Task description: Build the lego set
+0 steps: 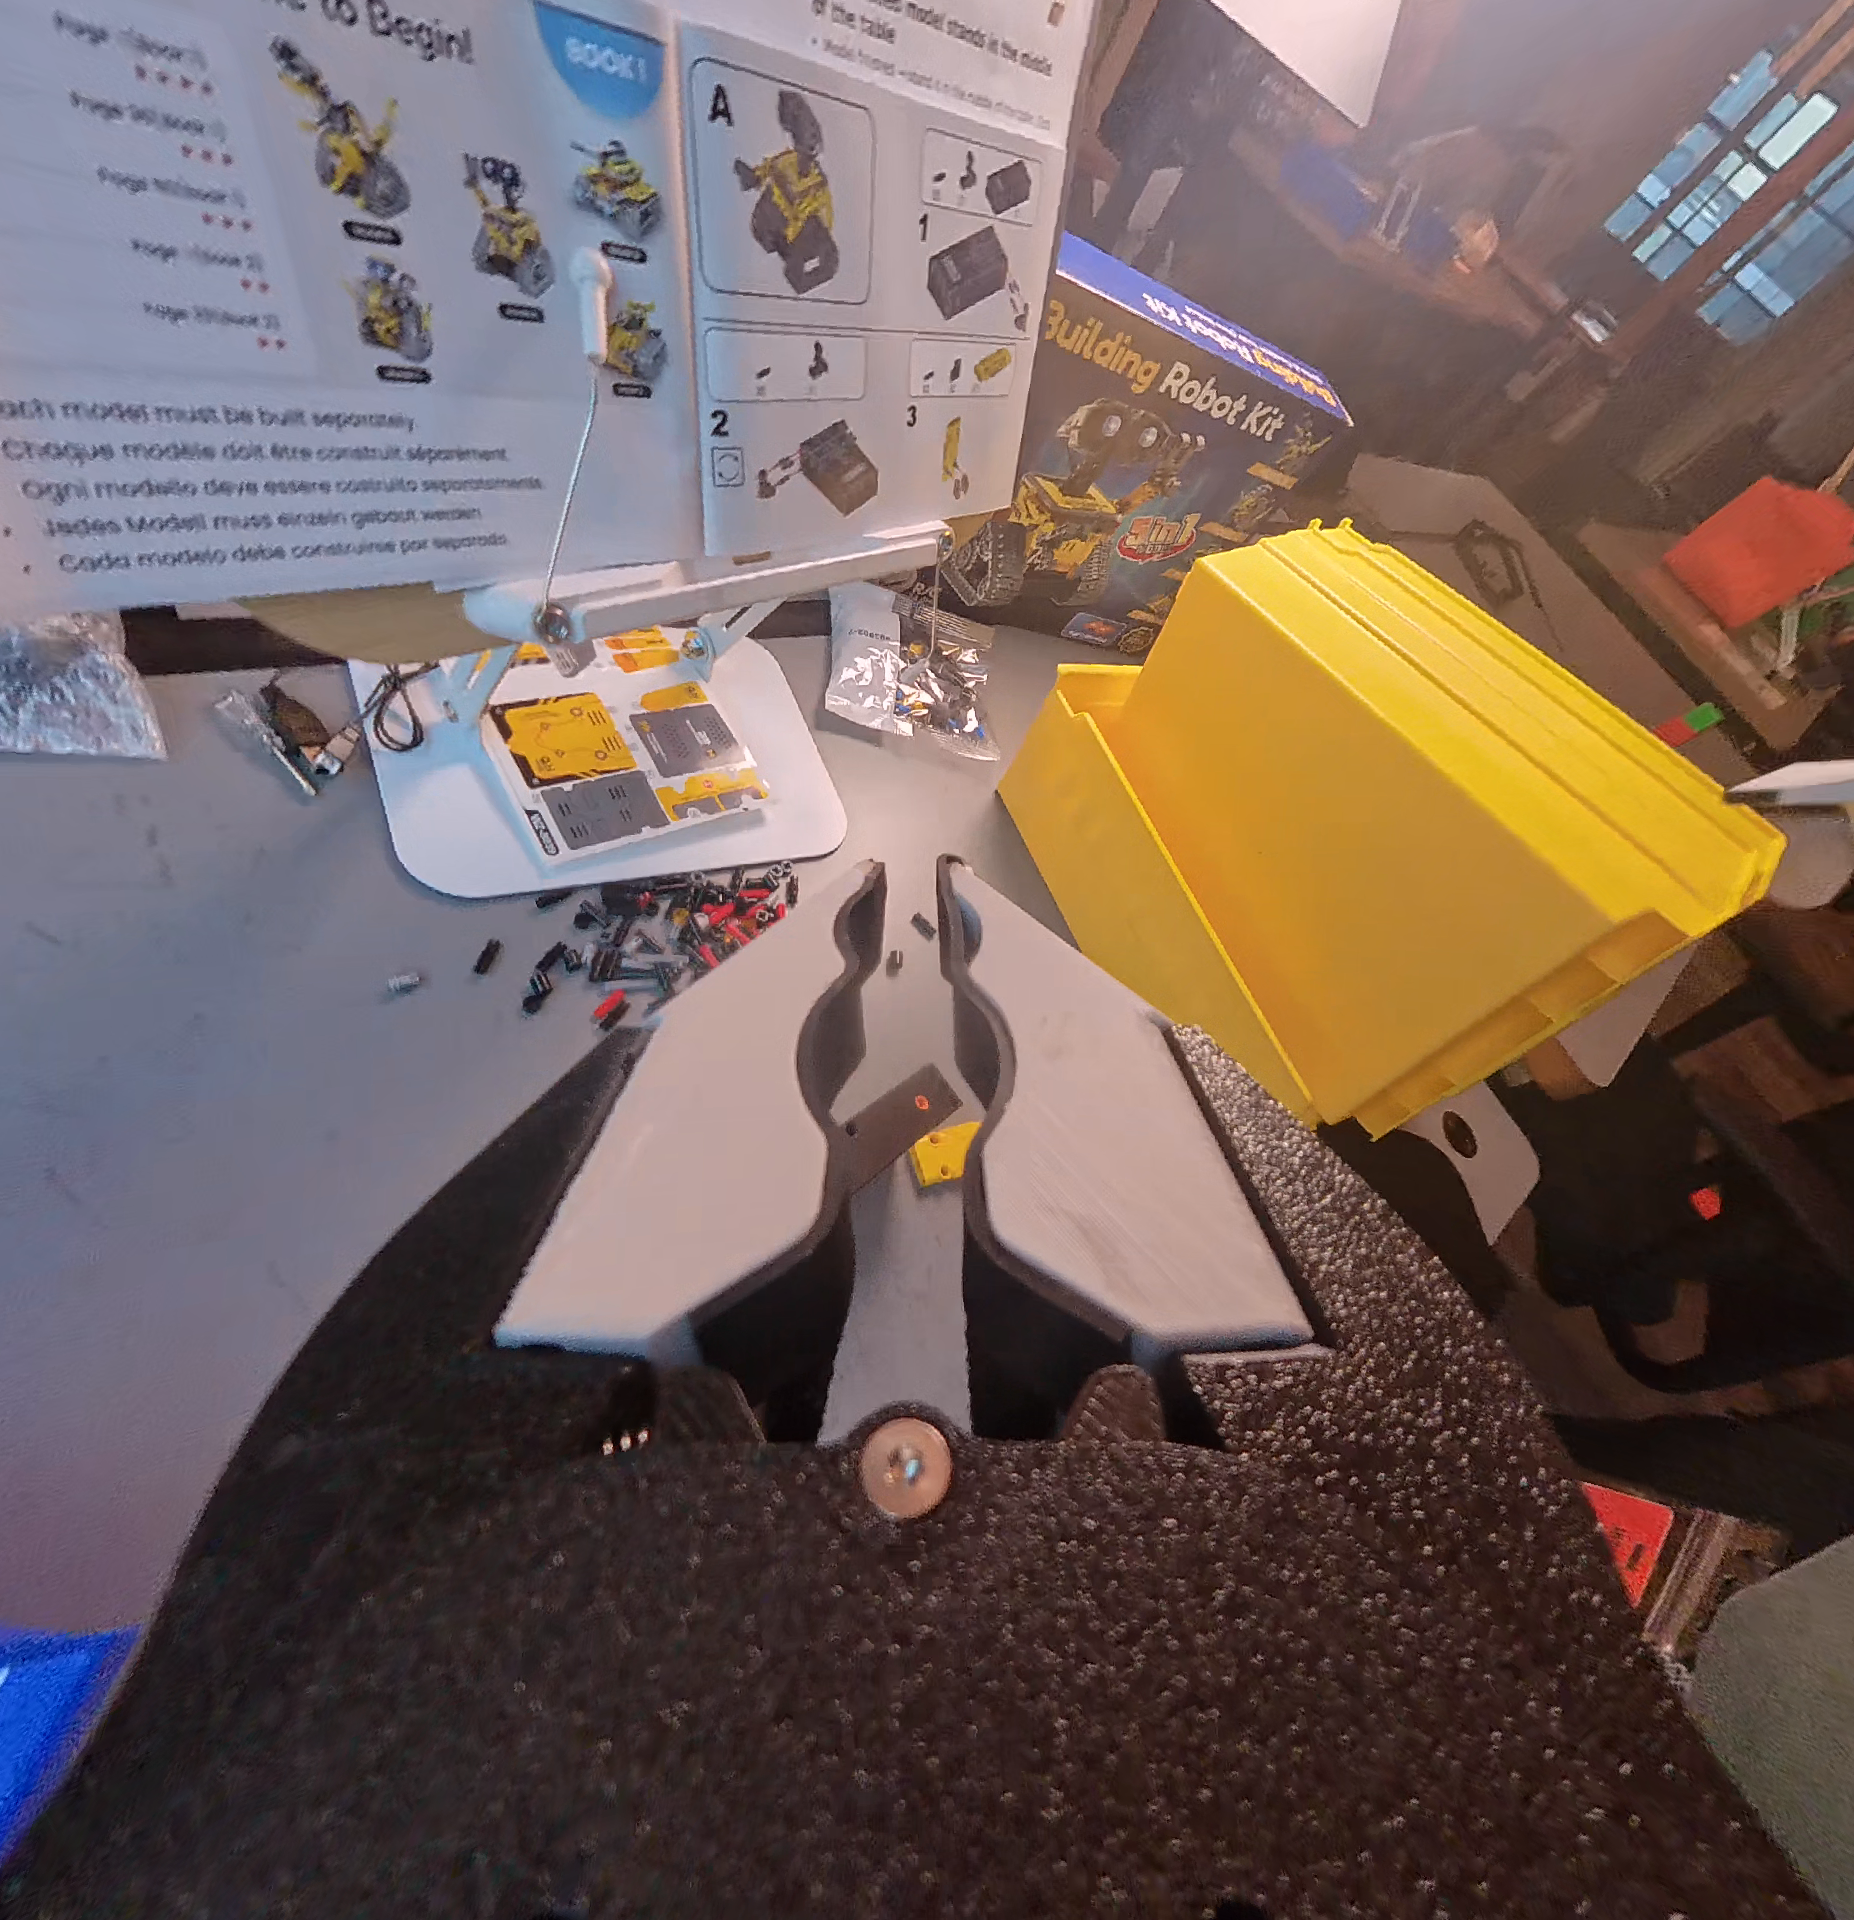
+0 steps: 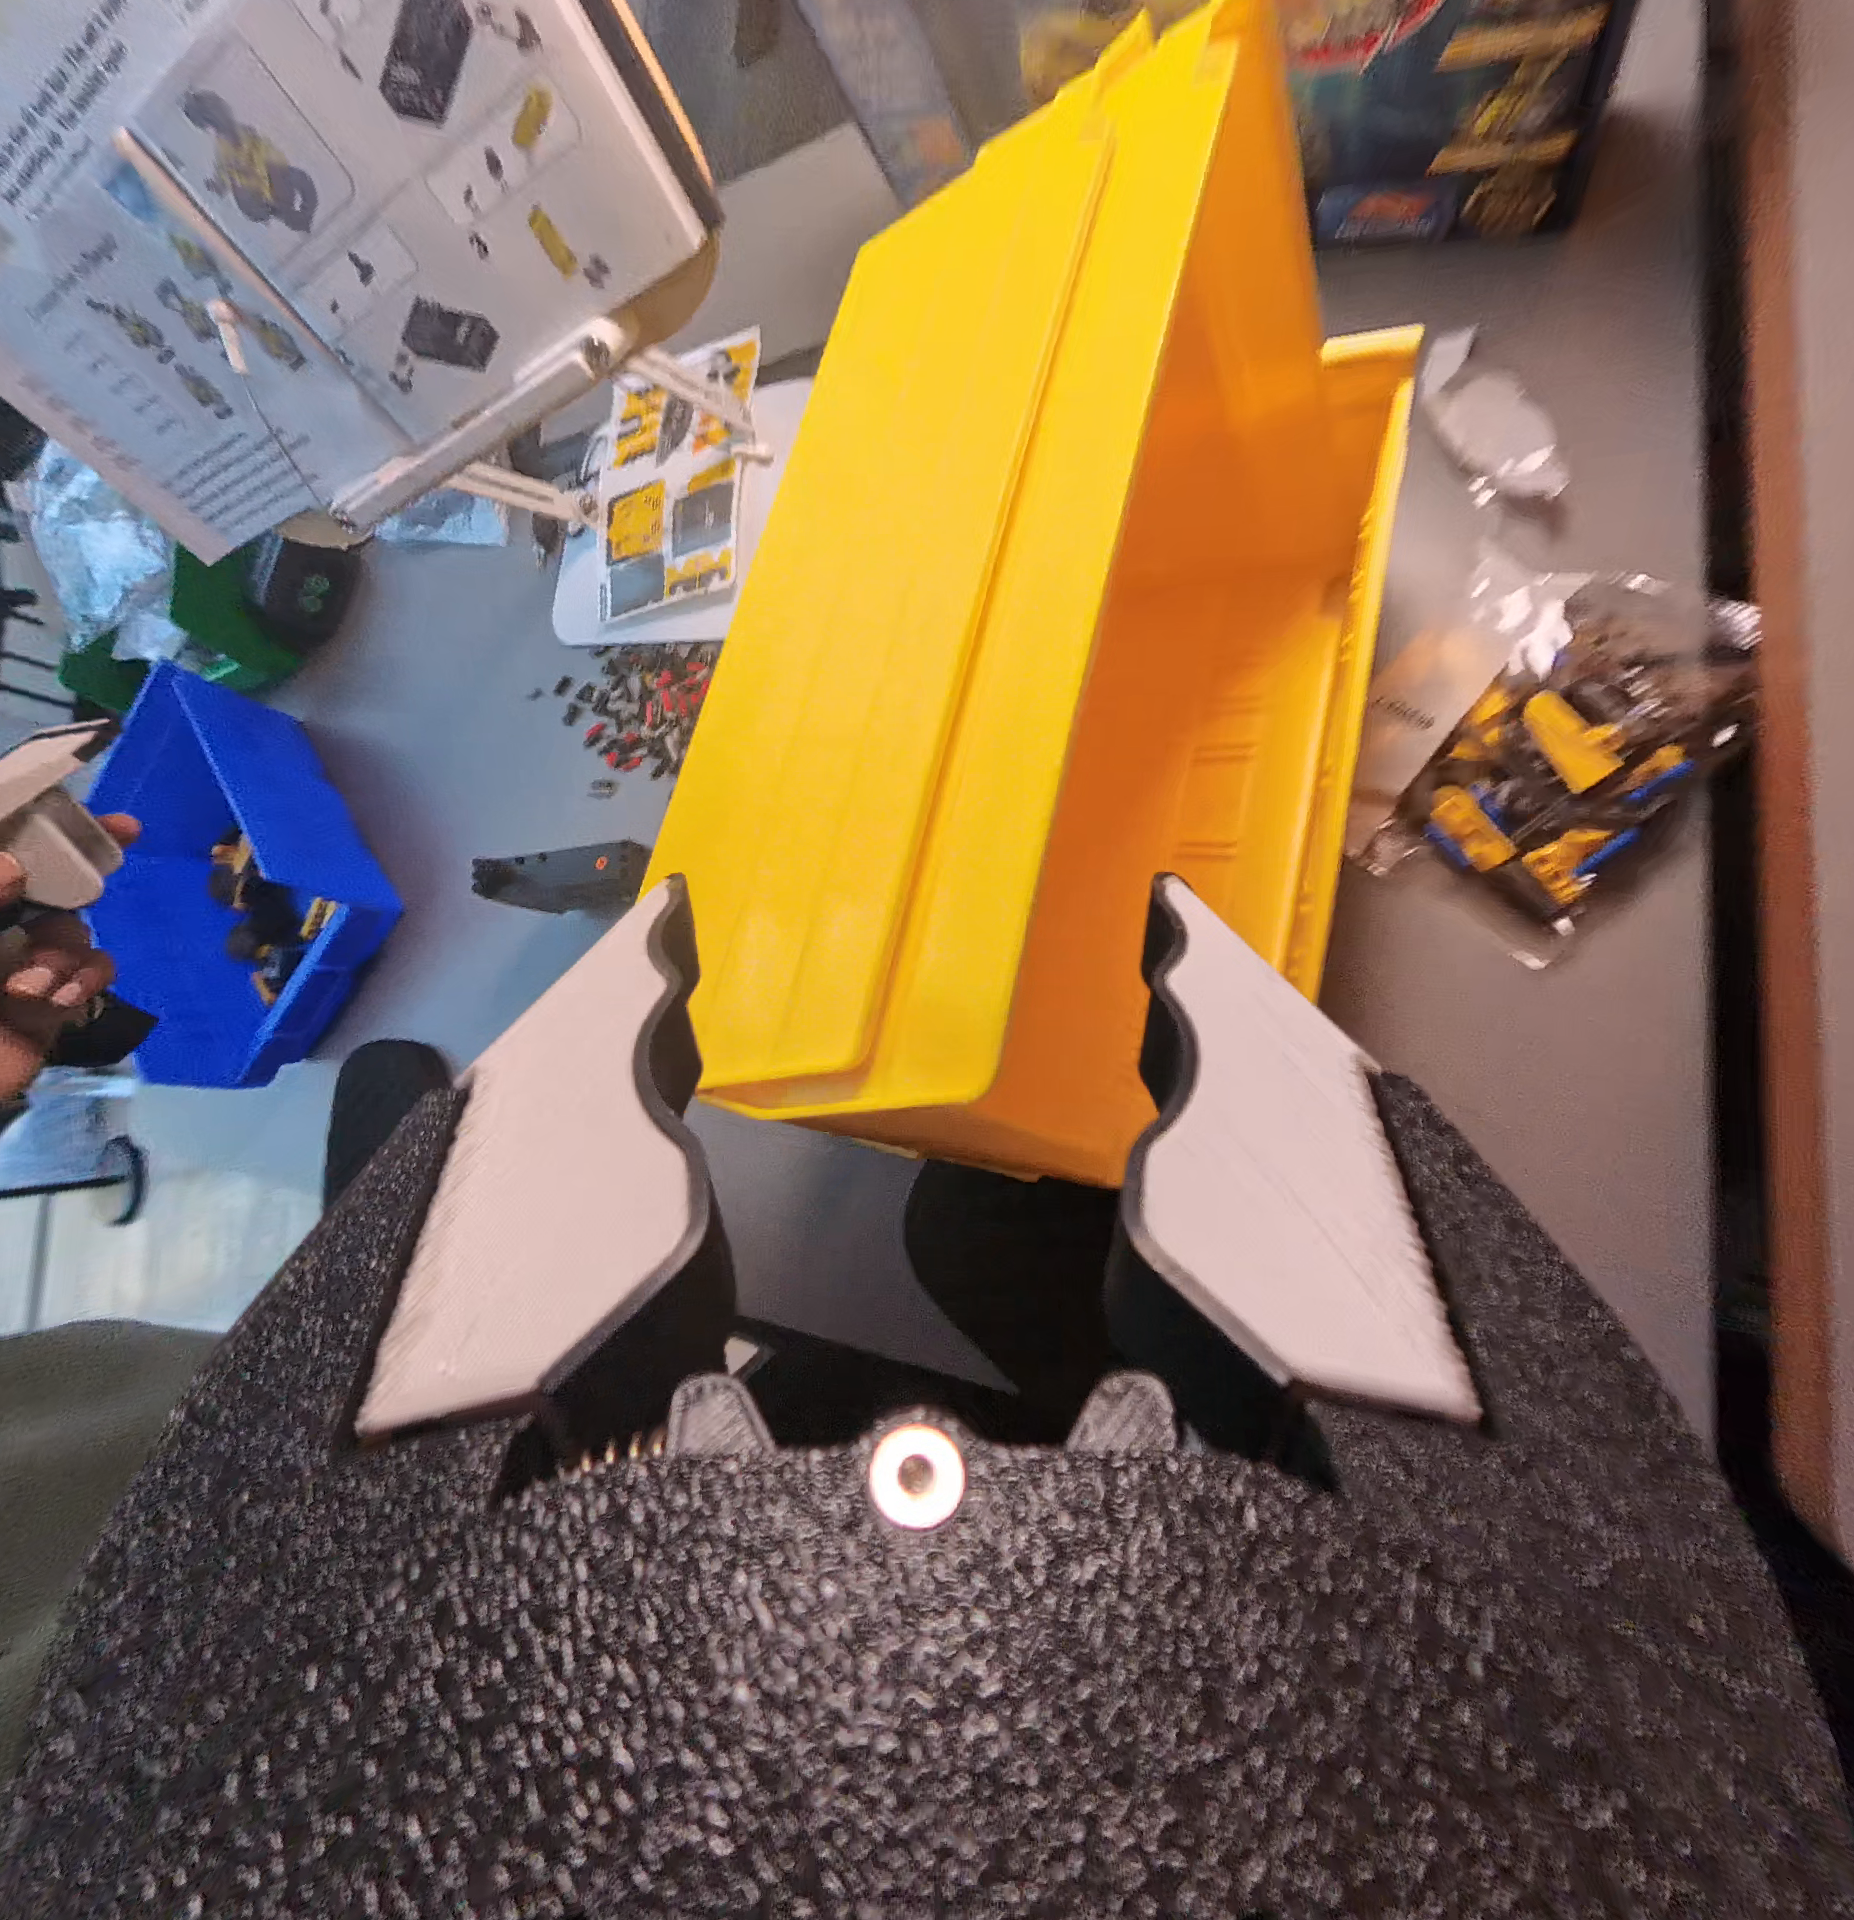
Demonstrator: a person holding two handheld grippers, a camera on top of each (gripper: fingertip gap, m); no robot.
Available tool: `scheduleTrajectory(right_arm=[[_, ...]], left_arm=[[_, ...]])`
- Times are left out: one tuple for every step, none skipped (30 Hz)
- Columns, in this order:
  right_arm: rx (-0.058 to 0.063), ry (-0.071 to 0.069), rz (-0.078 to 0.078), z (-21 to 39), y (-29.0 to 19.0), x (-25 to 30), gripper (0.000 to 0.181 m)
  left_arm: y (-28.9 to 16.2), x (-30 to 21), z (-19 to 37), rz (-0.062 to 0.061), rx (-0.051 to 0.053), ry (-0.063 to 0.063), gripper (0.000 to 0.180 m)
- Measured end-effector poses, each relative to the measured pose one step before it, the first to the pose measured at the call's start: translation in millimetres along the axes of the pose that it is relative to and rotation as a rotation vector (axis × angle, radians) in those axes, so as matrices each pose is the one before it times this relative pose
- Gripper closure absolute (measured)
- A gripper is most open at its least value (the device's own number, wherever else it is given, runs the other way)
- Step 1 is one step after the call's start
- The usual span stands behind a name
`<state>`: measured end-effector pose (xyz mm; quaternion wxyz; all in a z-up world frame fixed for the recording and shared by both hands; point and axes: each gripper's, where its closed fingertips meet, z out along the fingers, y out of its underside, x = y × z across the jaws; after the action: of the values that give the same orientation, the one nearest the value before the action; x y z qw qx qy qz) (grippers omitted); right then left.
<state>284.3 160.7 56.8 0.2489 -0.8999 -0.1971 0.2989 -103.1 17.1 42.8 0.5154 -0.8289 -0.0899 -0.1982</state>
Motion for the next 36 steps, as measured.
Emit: scheduleTrajectory(right_arm=[[-0.054, -0.0423, 0.0321, 13.27, 11.73, -4.47, 0.1], [-0.0341, -0.0699, 0.0381, 12.7, 8.82, -8.44, 0.116], [0.0096, -0.0546, 0.0446, 9.82, 1.66, -6.8, 0.137], [0.0249, -0.0828, 0.0283, 6.55, -1.77, -12.73, 0.152], [0.0151, -0.0309, -0.0129, 6.53, -0.88, -9.81, 0.159], [0.0088, 0.0065, -0.0394, 5.68, -1.13, -8.32, 0.162], [-0.0026, 0.0057, -0.0304, 5.38, -0.5, -8.82, 0.164], [-0.0062, 0.0159, -0.0485, 5.19, 0.41, -7.88, 0.166], [-0.0222, 0.0332, -0.0568, 5.13, 2.41, -5.76, 0.168], [-0.0415, 0.055, -0.0622, 3.98, 5.15, -2.23, 0.17], [-0.034, 0.0632, -0.0595, 2.74, 4.77, -0.55, 0.173], [-0.012, 0.0566, -0.0465, 1.25, 2.78, -0.69, 0.174], [0.0146, 0.0532, -0.0322, -0.6, -0.91, -0.01, 0.174], [-0.0005, 0.0576, -0.0669, -1.25, -0.7, -0.37, 0.174], [-0.0107, 0.0427, -0.0587, 0.47, 1.15, -0.11, 0.175], [0.0053, 0.0261, -0.0247, 1.53, 1.37, 0.15, 0.174], [-0.0009, 0.0196, -0.0253, 3.26, 3.67, 1.84, 0.174], [0.0025, 0.0197, -0.0197, 4.46, 4.85, 3.5, 0.174], [0.0082, 0.0124, -0.0237, 6.2, 5.87, 2.63, 0.174], [0.0055, 0.0075, -0.015, 7.83, 7.18, 0.95, 0.172], [-0.0101, -0.0207, -0.0026, 7.55, 8.32, -3.0, 0.171], [0.0192, -0.0297, 0.0074, 3.2, 0.43, -4.68, 0.173], [-0.0103, -0.0196, -0.021, 2.11, 2.09, -3.28, 0.174], [0.0066, -0.0103, -0.0082, 0.64, -0.7, -0.44, 0.173], [0.0107, -0.0205, 0.0153, -0.02, -1.28, 0.39, 0.173], [0.0054, -0.0185, 0.0187, -0.67, -1.4, 1.16, 0.173], [-0.0014, -0.0162, 0.0082, -1.09, -0.6, 0.7, 0.173], [-0.0075, -0.0191, -0.0013, -1.18, 0.06, -0.7, 0.171], [0.0084, -0.0086, 0.002, -1.98, -1.75, -0.62, 0.169], [0.0135, -0.0115, 0.0005, -2.09, -1.86, -1.51, 0.166], [0.0083, -0.0066, 0.0016, -2.42, -1.35, -0.92, 0.159], [0.0069, -0.0058, 0.0111, -3.76, -0.83, -1.07, 0.151], [0.0254, -0.0068, 0.0275, -6.14, -3.71, -1.4, 0.144], [0.0399, -0.0109, 0.033, -7.99, -5.79, -2.43, 0.138], [0.0399, -0.0049, 0.0224, -8.36, -5.63, -1.72, 0.135], [0.0301, 0.0027, 0.0066, -8.29, -3.84, -0.28, 0.132]], left_arm=[[2.1, -3.39, -4.11, -0.0293, -0.0039, 0.0033, 0.17], [1.56, 0.25, -4.17, -0.0112, -0.0067, 0.0078, 0.17], [1.13, 2.94, -4.1, 0.0079, -0.0075, 0.0084, 0.171], [1.32, 3.95, -3.49, 0.0207, -0.0107, 0.006, 0.172], [2.31, 4.54, -2.64, 0.0241, -0.0157, 0.0059, 0.172], [2.98, 4.61, -1.75, 0.02, -0.018, 0.0061, 0.173], [2.97, 4.41, -1.07, 0.0126, -0.016, 0.0044, 0.174], [2.55, 4.33, -0.24, 0.0059, -0.0123, 0.0028, 0.174], [1.69, 4.92, 0.62, 0.0018, -0.0093, 0.0023, 0.174], [0.74, 5.3, 1.09, 0.0009, -0.0062, 0.0009, 0.174], [-0.37, 5.92, 1.53, 0.0029, -0.0017, -0.0022, 0.174], [-1.37, 6.55, 2.2, 0.0055, 0.0024, -0.005, 0.175], [-1.66, 6.98, 2.63, 0.0055, 0.0042, -0.0066, 0.175], [-1.36, 7.61, 3.18, 0.0018, 0.0039, -0.0081, 0.175], [-0.91, 8.12, 3.39, -0.0058, 0.0044, -0.0107, 0.175], [-0.86, 8.8, 3.28, -0.016, 0.0073, -0.0117, 0.175], [-0.86, 10.4, 3.24, -0.0248, 0.012, -0.0065, 0.175], [-0.24, 12.12, 3.97, -0.0281, 0.0127, 0.0038, 0.175], [1.45, 13.14, 4.68, -0.0241, 0.0081, 0.0112, 0.175], [3.8, 12.85, 5.42, -0.0145, -0.0002, 0.0127, 0.175], [5.36, 11.52, 5.43, -0.0039, -0.0094, 0.0093, 0.174], [5.22, 9.77, 4.53, 0.0034, -0.0126, 0.0023, 0.174], [3.65, 8.26, 3.35, 0.0044, -0.0077, -0.0021, 0.174], [1.43, 7.46, 2.02, 0.0004, 0.0004, -0.0005, 0.174], [-0.05, 6.81, 1.33, -0.0043, 0.0056, 0.0024, 0.174], [-0.53, 5.42, 0.86, -0.0066, 0.0062, 0.0042, 0.174], [-0.89, 4.18, 0.95, -0.005, 0.0044, 0.0069, 0.173], [-0.76, 2.93, 1.41, 0.0005, 0.0015, 0.0104, 0.173], [-0.88, 1.53, 1.94, 0.0094, -0.0024, 0.0122, 0.173], [-0.9, -0.09, 2.71, 0.0205, -0.0068, 0.0116, 0.173], [-1.25, -1.46, 3.02, 0.0289, -0.01, 0.0092, 0.172], [-1.78, -2.61, 2.75, 0.0308, -0.012, 0.0069, 0.171], [-3.03, -2.33, 2.17, 0.0287, -0.0113, 0.0116, 0.17], [-4.34, -1.98, 1.17, 0.0287, -0.0042, 0.015, 0.168], [-4.94, -3.08, 0.85, 0.0307, 0.0029, 0.0098, 0.168], [-3.32, -4.71, 1.18, 0.0286, 0.0012, 0.0043, 0.166]])
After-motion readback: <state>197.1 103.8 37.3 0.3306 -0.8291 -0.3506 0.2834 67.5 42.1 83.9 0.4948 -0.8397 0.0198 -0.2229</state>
